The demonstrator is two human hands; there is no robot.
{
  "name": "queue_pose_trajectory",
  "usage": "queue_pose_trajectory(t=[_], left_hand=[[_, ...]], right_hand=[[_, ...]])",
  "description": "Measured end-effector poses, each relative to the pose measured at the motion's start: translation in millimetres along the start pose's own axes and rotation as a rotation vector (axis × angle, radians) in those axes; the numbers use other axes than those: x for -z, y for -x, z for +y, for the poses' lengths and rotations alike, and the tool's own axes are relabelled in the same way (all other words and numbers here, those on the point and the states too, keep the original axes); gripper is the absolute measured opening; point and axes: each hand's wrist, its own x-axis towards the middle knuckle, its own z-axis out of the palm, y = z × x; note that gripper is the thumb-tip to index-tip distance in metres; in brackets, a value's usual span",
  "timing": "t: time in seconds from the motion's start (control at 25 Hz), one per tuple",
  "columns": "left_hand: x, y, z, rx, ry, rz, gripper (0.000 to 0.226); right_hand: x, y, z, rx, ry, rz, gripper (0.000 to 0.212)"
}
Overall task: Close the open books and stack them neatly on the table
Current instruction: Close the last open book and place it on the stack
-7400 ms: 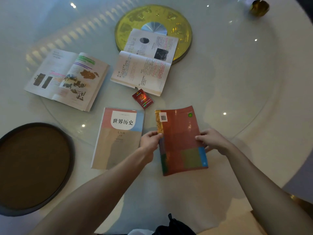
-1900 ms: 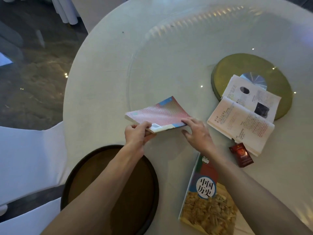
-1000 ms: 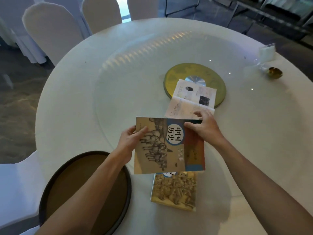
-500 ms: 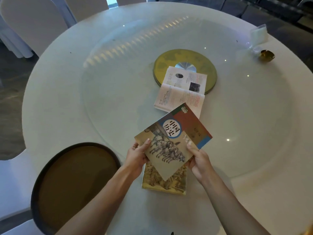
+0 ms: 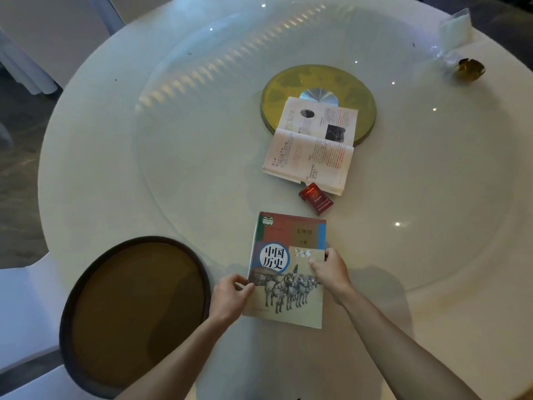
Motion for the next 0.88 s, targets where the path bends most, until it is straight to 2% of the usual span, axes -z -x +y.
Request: queue_pose_trajectory(t=[0.12, 0.2, 0.24, 0.36, 0.44, 0.52, 0.68, 0.8, 0.88], left_hand=[[-1, -1, 5, -0.096, -0.194, 0.091, 0.033], [-1, -9, 9, -0.152, -0.195, 0.076, 0.05], [-3, -14, 13, -0.174, -0.195, 0.045, 0.049], [-1, -30, 32, -0.218, -0.347, 0.021, 0.031], [9, -48, 53, -0.23, -0.45, 0.088, 0.037], [22, -75, 76, -0.247, -0.386, 0.116, 0.043], [31, -136, 146, -0.238, -0.145, 0.029, 0.044], [28, -175, 198, -0.106, 0.198, -0.016, 0.059], [25, -197, 223, -0.064, 0.305, -0.02, 0.07]], right_hand=[[-10, 0, 5, 0.09, 0.31, 0.135, 0.024], [-12, 3, 6, 0.132, 0.439, 0.162, 0.034], [-11, 3, 7, 0.133, 0.471, 0.165, 0.038], [-2, -4, -1, 0.122, 0.455, 0.178, 0.043], [13, -21, -16, 0.131, 0.341, 0.223, 0.048], [36, -49, -39, 0.109, 0.17, 0.259, 0.048], [80, -123, -86, 0.089, -0.071, 0.307, 0.046], [96, -162, -110, 0.053, -0.287, 0.215, 0.04], [100, -183, -119, 0.003, -0.394, 0.145, 0.044]])
